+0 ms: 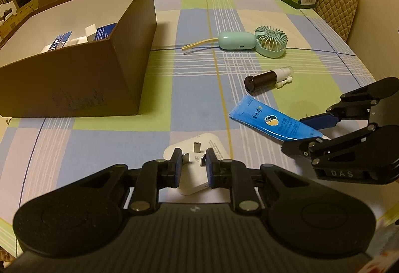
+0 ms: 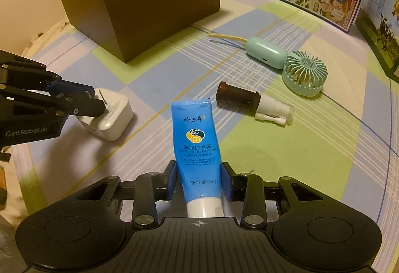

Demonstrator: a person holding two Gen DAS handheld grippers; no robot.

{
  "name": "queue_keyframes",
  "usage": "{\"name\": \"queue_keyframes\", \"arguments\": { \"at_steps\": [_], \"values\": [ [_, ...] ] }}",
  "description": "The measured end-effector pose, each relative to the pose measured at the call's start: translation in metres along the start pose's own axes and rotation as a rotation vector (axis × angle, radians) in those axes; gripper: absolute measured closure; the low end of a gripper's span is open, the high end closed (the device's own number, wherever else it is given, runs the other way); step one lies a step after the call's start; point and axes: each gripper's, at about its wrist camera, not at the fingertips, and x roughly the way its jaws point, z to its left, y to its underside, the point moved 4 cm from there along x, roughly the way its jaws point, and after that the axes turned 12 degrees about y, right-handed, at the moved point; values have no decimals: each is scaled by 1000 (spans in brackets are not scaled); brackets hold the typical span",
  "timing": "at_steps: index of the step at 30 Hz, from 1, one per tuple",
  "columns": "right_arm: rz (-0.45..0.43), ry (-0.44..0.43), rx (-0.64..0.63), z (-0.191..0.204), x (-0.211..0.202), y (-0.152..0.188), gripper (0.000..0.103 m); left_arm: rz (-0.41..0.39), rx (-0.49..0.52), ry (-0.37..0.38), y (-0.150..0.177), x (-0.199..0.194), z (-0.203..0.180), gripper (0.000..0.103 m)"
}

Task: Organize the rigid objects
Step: 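Lift the white plug with the left tool while the right tool lifts the blue tube, then carry the white plug and blue tube over the open box with both tools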

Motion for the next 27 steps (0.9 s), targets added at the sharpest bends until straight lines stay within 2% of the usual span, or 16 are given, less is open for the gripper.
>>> {"name": "queue_keyframes", "arguments": {
  "at_steps": [15,27],
  "values": [
    [-47,-13,74,-8,-37,-25,70,-44,16,20,-21,-37,9,87],
    [-136,-61,162,11,-86,-75,70,-141,35,56,-51,-92,31,87]
  ]
}}
